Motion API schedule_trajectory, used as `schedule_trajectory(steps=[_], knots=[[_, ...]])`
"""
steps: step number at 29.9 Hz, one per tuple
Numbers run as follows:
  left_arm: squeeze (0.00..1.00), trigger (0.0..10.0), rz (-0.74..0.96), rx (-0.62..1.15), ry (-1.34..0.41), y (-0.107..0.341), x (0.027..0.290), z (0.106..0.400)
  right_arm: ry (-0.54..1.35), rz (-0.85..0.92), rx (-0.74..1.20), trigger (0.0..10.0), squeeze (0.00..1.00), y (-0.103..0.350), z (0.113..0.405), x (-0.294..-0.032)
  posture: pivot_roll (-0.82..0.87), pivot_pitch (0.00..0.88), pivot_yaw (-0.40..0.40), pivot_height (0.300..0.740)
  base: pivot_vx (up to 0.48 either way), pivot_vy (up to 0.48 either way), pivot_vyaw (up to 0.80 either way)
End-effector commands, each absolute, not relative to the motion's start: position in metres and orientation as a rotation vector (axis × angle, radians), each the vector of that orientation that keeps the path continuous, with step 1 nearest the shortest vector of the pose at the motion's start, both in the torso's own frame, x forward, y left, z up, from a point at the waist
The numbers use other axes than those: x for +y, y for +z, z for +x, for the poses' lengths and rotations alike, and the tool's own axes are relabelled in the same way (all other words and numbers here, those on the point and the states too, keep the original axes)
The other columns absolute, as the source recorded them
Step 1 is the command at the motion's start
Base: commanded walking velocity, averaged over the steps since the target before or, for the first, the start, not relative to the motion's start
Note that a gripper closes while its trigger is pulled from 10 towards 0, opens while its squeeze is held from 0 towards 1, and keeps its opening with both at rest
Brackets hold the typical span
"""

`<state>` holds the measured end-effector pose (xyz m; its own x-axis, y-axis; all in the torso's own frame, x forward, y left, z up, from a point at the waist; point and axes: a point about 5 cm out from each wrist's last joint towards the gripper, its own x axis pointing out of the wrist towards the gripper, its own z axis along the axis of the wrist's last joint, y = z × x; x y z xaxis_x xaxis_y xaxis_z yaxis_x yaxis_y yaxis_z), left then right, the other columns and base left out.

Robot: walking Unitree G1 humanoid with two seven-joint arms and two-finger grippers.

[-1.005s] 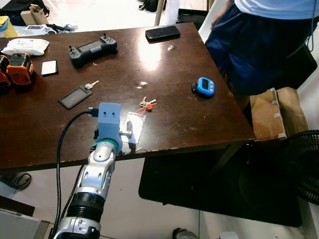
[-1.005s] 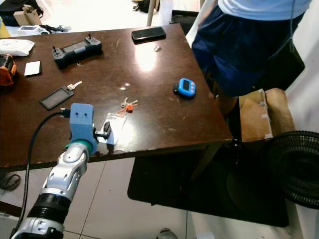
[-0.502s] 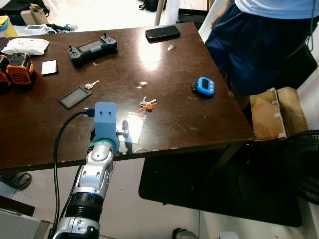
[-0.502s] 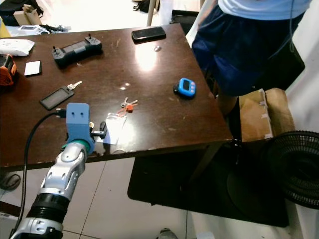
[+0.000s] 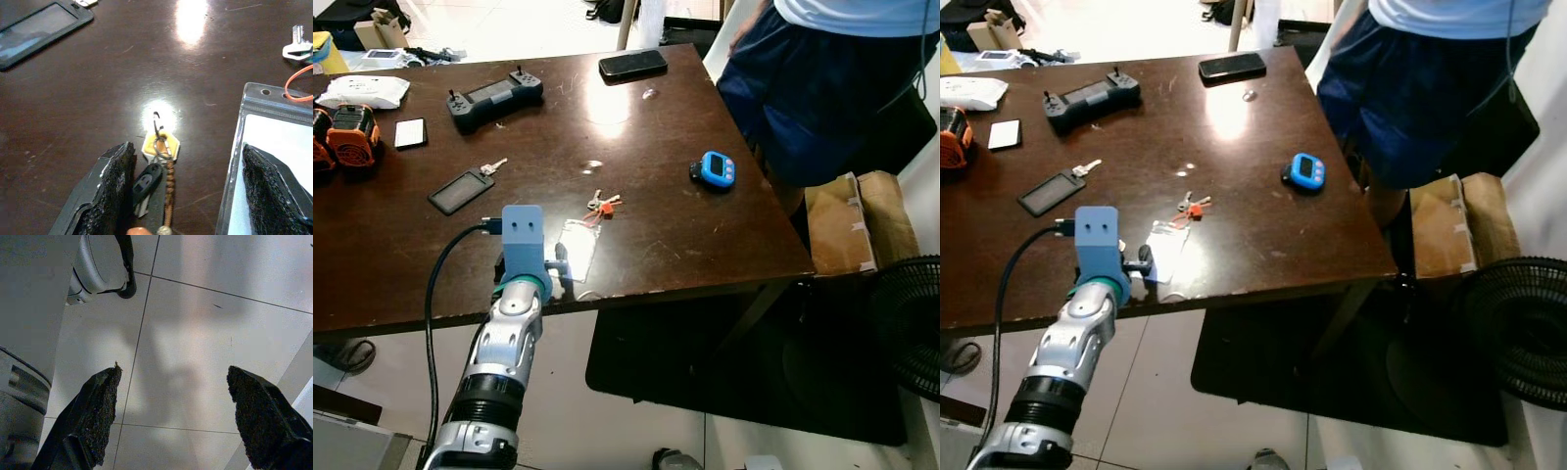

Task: Hang keys on a hook

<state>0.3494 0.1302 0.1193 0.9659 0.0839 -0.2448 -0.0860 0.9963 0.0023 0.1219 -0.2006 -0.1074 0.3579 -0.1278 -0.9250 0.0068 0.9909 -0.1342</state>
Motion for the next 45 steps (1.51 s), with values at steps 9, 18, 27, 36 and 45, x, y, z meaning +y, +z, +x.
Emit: schedule_trajectory(steps=[9, 18, 27, 36, 45], knots=[[0.00, 2.7, -0.043, 0.270, 0.097, 0.116, 0.126, 0.352, -0.065, -0.075, 1.207, 10.0, 0.00, -0.110, 0.118, -0.189, -0.10, 0.119, 0.103, 0.740, 0.000, 0.000, 0.00], [0.00, 10.0, -0.043, 0.250, 0.119, 0.119, 0.128, 0.354, -0.068, -0.072, 1.208, 10.0, 0.00, -0.110, 0.117, -0.189, -0.10, 0.124, 0.104, 0.740, 0.000, 0.000, 0.00], [0.00, 10.0, -0.023, 0.244, 0.135, 0.118, 0.130, 0.355, -0.069, -0.067, 1.210, 10.0, 0.00, -0.111, 0.117, -0.189, -0.10, 0.126, 0.103, 0.740, 0.000, 0.000, 0.00], [0.00, 4.9, -0.032, 0.253, 0.154, 0.115, 0.133, 0.356, -0.068, -0.068, 1.210, 10.0, 0.00, -0.111, 0.116, -0.188, -0.11, 0.122, 0.105, 0.740, 0.000, 0.000, 0.00], [0.00, 0.0, -0.033, 0.263, 0.185, 0.111, 0.140, 0.356, -0.069, -0.066, 1.210, 10.0, 0.00, -0.111, 0.116, -0.188, -0.11, 0.122, 0.105, 0.740, 0.000, 0.000, 0.00]])
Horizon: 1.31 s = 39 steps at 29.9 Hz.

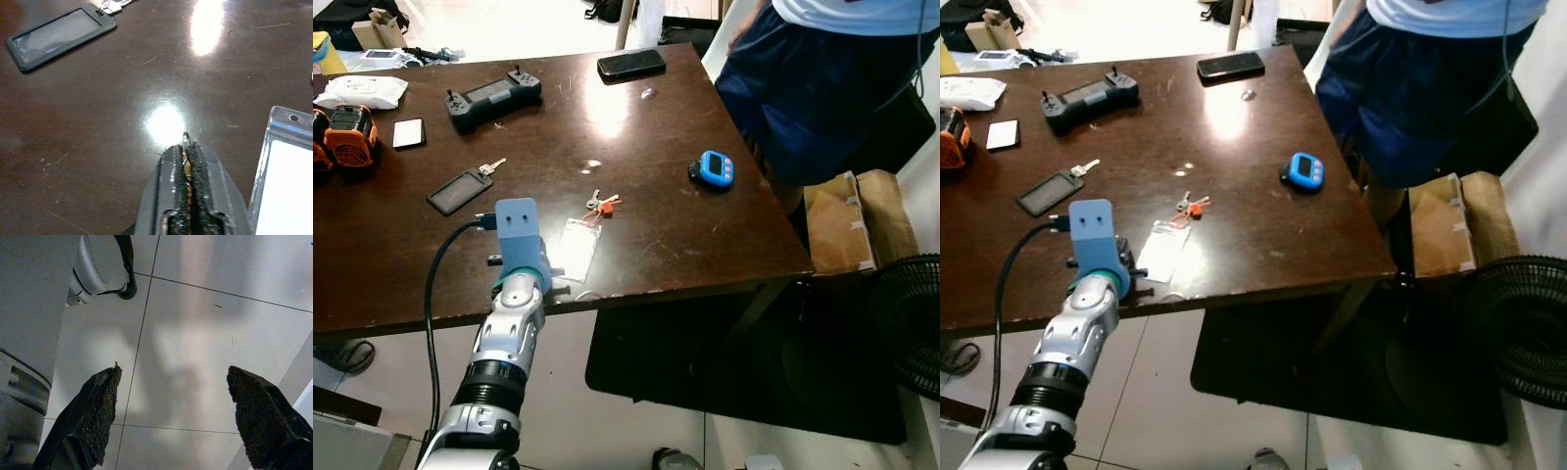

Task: Hang keys on a hook

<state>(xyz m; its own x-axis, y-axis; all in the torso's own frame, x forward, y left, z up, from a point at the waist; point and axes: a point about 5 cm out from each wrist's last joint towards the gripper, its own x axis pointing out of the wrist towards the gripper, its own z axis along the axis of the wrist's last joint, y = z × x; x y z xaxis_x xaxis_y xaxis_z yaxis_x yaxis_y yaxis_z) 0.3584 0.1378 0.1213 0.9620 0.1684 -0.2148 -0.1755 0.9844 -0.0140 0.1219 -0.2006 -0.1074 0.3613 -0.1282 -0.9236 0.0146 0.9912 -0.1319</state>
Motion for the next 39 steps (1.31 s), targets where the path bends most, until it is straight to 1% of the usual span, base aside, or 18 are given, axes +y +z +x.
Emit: schedule_trajectory(steps=[1, 13, 16, 19, 20, 21, 22, 23, 24, 26, 28, 29, 33, 37, 39], knots=[[0.00, 0.0, -0.034, 0.263, 0.189, 0.111, 0.141, 0.356, -0.068, -0.067, 1.210, 10.0, 0.00, -0.111, 0.116, -0.188, -0.11, 0.122, 0.104, 0.740, 0.000, 0.000, 0.00], [0.00, 0.0, -0.035, 0.261, 0.198, 0.110, 0.144, 0.355, -0.062, -0.075, 1.210, 10.0, 0.00, -0.110, 0.117, -0.189, -0.10, 0.121, 0.100, 0.740, 0.000, 0.000, 0.00], [0.00, 0.0, -0.055, 0.236, 0.188, 0.113, 0.143, 0.356, -0.061, -0.076, 1.209, 10.0, 0.00, -0.110, 0.117, -0.189, -0.10, 0.120, 0.099, 0.740, 0.000, 0.000, 0.00], [0.00, 0.0, -0.123, 0.084, 0.095, 0.139, 0.133, 0.362, -0.061, -0.077, 1.207, 10.0, 0.00, -0.110, 0.118, -0.189, -0.11, 0.119, 0.097, 0.740, 0.000, 0.000, 0.00], [0.00, 0.0, -0.123, 0.084, 0.095, 0.139, 0.133, 0.362, -0.061, -0.077, 1.207, 10.0, 0.00, -0.110, 0.118, -0.189, -0.11, 0.119, 0.097, 0.740, 0.000, 0.000, 0.00], [0.00, 0.0, -0.156, 0.016, 0.052, 0.152, 0.130, 0.365, -0.060, -0.078, 1.206, 10.0, 0.00, -0.110, 0.118, -0.189, -0.10, 0.118, 0.097, 0.740, 0.000, 0.000, 0.00], [0.00, 0.0, -0.156, 0.016, 0.052, 0.152, 0.130, 0.365, -0.060, -0.078, 1.206, 10.0, 0.00, -0.110, 0.118, -0.189, -0.10, 0.118, 0.097, 0.740, 0.000, 0.000, 0.00], [0.00, 0.0, -0.178, -0.077, 0.007, 0.171, 0.129, 0.367, -0.060, -0.078, 1.205, 10.0, 0.00, -0.110, 0.119, -0.189, -0.10, 0.115, 0.097, 0.740, 0.000, 0.000, 0.00], [0.00, 0.0, -0.178, -0.077, 0.007, 0.171, 0.129, 0.367, -0.060, -0.078, 1.205, 10.0, 0.00, -0.110, 0.119, -0.189, -0.10, 0.115, 0.097, 0.740, 0.000, 0.000, 0.00], [0.00, 0.0, -0.159, -0.204, -0.045, 0.198, 0.130, 0.368, -0.062, -0.075, 1.203, 10.0, 0.00, -0.110, 0.120, -0.188, -0.10, 0.112, 0.097, 0.740, 0.000, 0.000, 0.00], [0.00, 0.0, -0.159, -0.204, -0.045, 0.198, 0.130, 0.368, -0.062, -0.075, 1.203, 10.0, 0.00, -0.110, 0.120, -0.188, -0.10, 0.112, 0.097, 0.740, 0.000, 0.000, 0.00], [0.00, 0.0, -0.135, -0.237, -0.055, 0.205, 0.131, 0.369, -0.064, -0.073, 1.202, 10.0, 0.00, -0.110, 0.120, -0.188, -0.11, 0.110, 0.098, 0.740, 0.000, 0.000, 0.00], [0.00, 0.0, -0.086, -0.268, -0.063, 0.212, 0.133, 0.370, -0.065, -0.071, 1.201, 10.0, 0.00, -0.110, 0.120, -0.188, -0.10, 0.110, 0.098, 0.740, 0.000, 0.000, 0.00], [0.00, 0.0, -0.036, -0.312, -0.095, 0.220, 0.132, 0.369, -0.065, -0.071, 1.200, 10.0, 0.00, -0.110, 0.120, -0.188, -0.10, 0.110, 0.099, 0.740, 0.000, 0.000, 0.00], [0.00, 0.0, 0.012, -0.364, -0.135, 0.228, 0.131, 0.368, -0.066, -0.074, 1.197, 10.0, 0.00, -0.110, 0.120, -0.189, -0.10, 0.110, 0.099, 0.740, 0.000, 0.000, 0.00]])
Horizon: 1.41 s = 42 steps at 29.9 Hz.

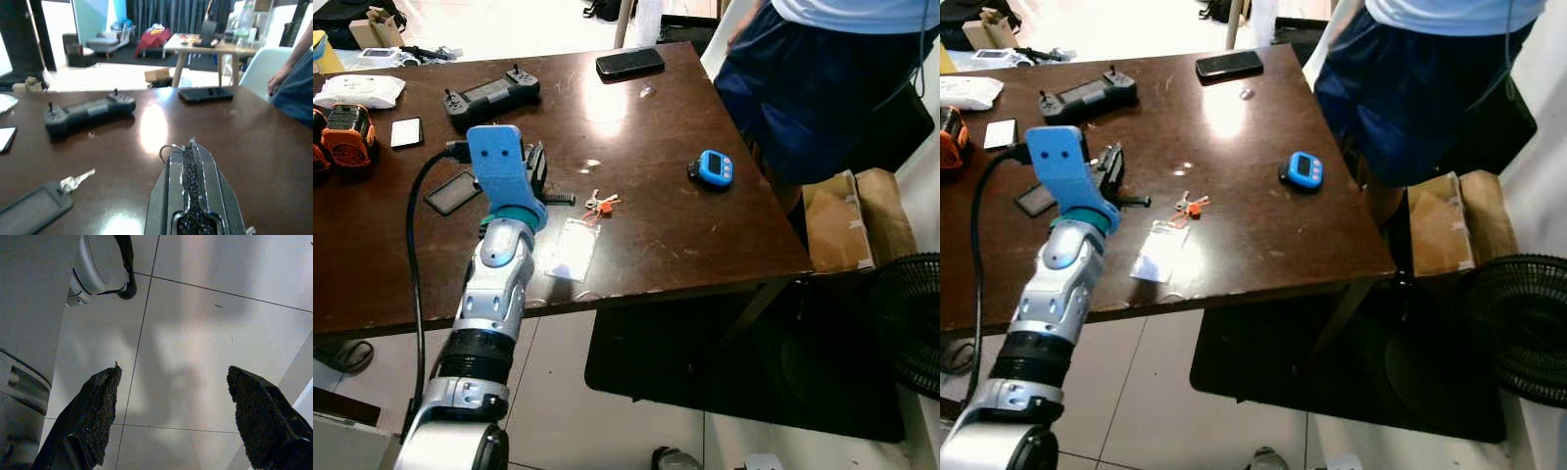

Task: Hang keys on a hook

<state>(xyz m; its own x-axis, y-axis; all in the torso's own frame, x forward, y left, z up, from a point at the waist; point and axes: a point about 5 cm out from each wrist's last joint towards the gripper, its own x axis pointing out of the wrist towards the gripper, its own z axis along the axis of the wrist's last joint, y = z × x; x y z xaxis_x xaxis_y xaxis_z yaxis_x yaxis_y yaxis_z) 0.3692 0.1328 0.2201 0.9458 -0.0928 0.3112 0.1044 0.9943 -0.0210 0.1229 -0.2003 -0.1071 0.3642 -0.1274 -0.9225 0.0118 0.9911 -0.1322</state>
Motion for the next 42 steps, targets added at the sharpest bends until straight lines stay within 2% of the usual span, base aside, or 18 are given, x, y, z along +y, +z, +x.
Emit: schedule_trajectory(steps=[1, 10, 30, 40, 41, 42], knots=[[0.00, 0.0, 0.012, -0.364, -0.135, 0.228, 0.131, 0.368, -0.066, -0.074, 1.197, 10.0, 0.00, -0.110, 0.120, -0.189, -0.10, 0.110, 0.099, 0.740, 0.000, 0.000, 0.00], [0.00, 0.0, 0.066, -0.465, -0.187, 0.248, 0.131, 0.364, -0.067, -0.065, 1.169, 10.0, 0.00, -0.109, 0.121, -0.189, -0.10, 0.111, 0.099, 0.740, 0.000, 0.000, 0.00], [0.00, 0.0, 0.111, -0.491, -0.102, 0.256, 0.153, 0.365, -0.035, -0.107, 1.176, 10.0, 0.00, -0.109, 0.118, -0.192, -0.10, 0.112, 0.093, 0.740, 0.000, 0.000, 0.80], [0.00, 0.0, 0.029, -0.517, -0.138, 0.258, 0.155, 0.362, -0.030, -0.113, 1.179, 10.0, 0.00, -0.110, 0.116, -0.192, -0.09, 0.107, 0.092, 0.740, 0.000, 0.000, 0.80], [0.00, 0.2, 0.026, -0.532, -0.150, 0.260, 0.155, 0.360, -0.029, -0.113, 1.180, 10.0, 0.00, -0.110, 0.116, -0.192, -0.09, 0.108, 0.091, 0.740, 0.000, 0.000, 0.80], [0.00, 3.4, 0.016, -0.537, -0.158, 0.260, 0.155, 0.359, -0.028, -0.113, 1.180, 10.0, 0.00, -0.110, 0.116, -0.192, -0.09, 0.109, 0.092, 0.740, 0.000, 0.000, 0.80]])
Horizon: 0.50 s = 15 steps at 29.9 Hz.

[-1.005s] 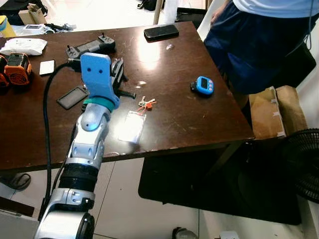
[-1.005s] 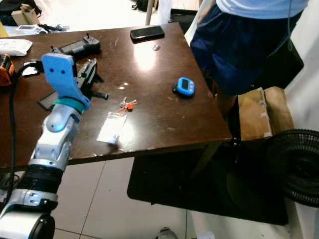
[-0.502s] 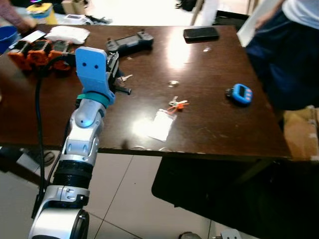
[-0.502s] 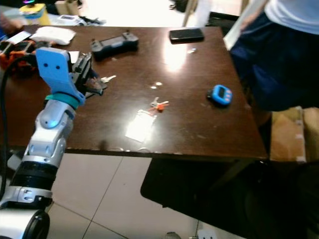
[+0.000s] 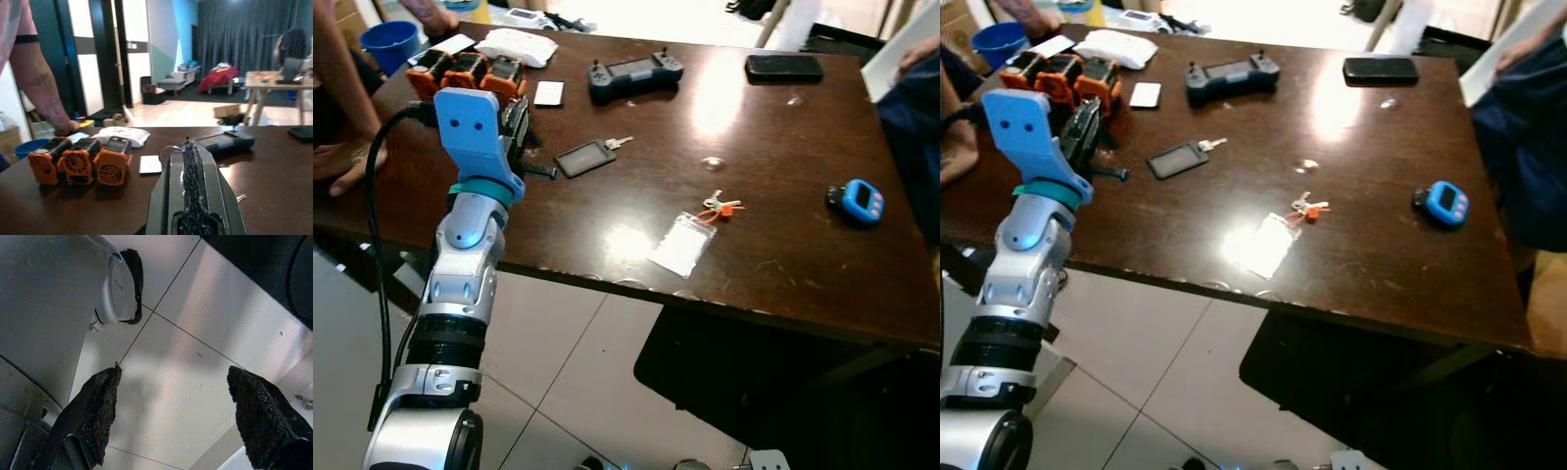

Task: Hang keys on a hook

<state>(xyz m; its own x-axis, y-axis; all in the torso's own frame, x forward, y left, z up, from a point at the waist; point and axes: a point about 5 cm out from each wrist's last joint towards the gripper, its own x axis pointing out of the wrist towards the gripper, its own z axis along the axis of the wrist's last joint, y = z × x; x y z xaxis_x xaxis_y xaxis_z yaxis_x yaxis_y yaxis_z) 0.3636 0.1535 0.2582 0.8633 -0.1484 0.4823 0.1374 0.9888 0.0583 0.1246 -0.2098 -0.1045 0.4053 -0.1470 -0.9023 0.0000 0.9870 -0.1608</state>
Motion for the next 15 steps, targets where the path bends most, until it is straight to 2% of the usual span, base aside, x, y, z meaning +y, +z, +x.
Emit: schedule_trajectory(steps=[1, 3, 4, 5, 11, 15], knots=[[0.00, 3.4, 0.016, -0.537, -0.158, 0.260, 0.155, 0.359, -0.028, -0.113, 1.180, 10.0, 0.00, -0.110, 0.116, -0.192, -0.09, 0.109, 0.092, 0.740, 0.000, 0.000, 0.80], [0.00, 5.6, 0.000, -0.534, -0.169, 0.259, 0.154, 0.359, -0.028, -0.112, 1.181, 10.0, 0.00, -0.110, 0.116, -0.192, -0.09, 0.110, 0.092, 0.740, 0.000, 0.000, 0.80], [0.00, 5.6, 0.000, -0.534, -0.169, 0.259, 0.154, 0.359, -0.028, -0.112, 1.181, 10.0, 0.00, -0.110, 0.116, -0.192, -0.09, 0.110, 0.092, 0.740, 0.000, 0.000, 0.80], [0.00, 10.0, -0.010, -0.527, -0.177, 0.257, 0.152, 0.359, -0.028, -0.111, 1.181, 10.0, 0.00, -0.110, 0.116, -0.191, -0.09, 0.111, 0.092, 0.740, 0.000, 0.000, 0.80], [0.00, 10.0, -0.041, -0.500, -0.194, 0.253, 0.148, 0.360, -0.030, -0.110, 1.181, 10.0, 0.00, -0.110, 0.116, -0.191, -0.09, 0.111, 0.092, 0.740, 0.000, 0.000, 0.80], [0.00, 10.0, -0.147, -0.455, -0.245, 0.246, 0.138, 0.360, -0.036, -0.103, 1.181, 10.0, 0.00, -0.110, 0.115, -0.191, -0.10, 0.107, 0.094, 0.740, 0.000, 0.000, 0.80]])
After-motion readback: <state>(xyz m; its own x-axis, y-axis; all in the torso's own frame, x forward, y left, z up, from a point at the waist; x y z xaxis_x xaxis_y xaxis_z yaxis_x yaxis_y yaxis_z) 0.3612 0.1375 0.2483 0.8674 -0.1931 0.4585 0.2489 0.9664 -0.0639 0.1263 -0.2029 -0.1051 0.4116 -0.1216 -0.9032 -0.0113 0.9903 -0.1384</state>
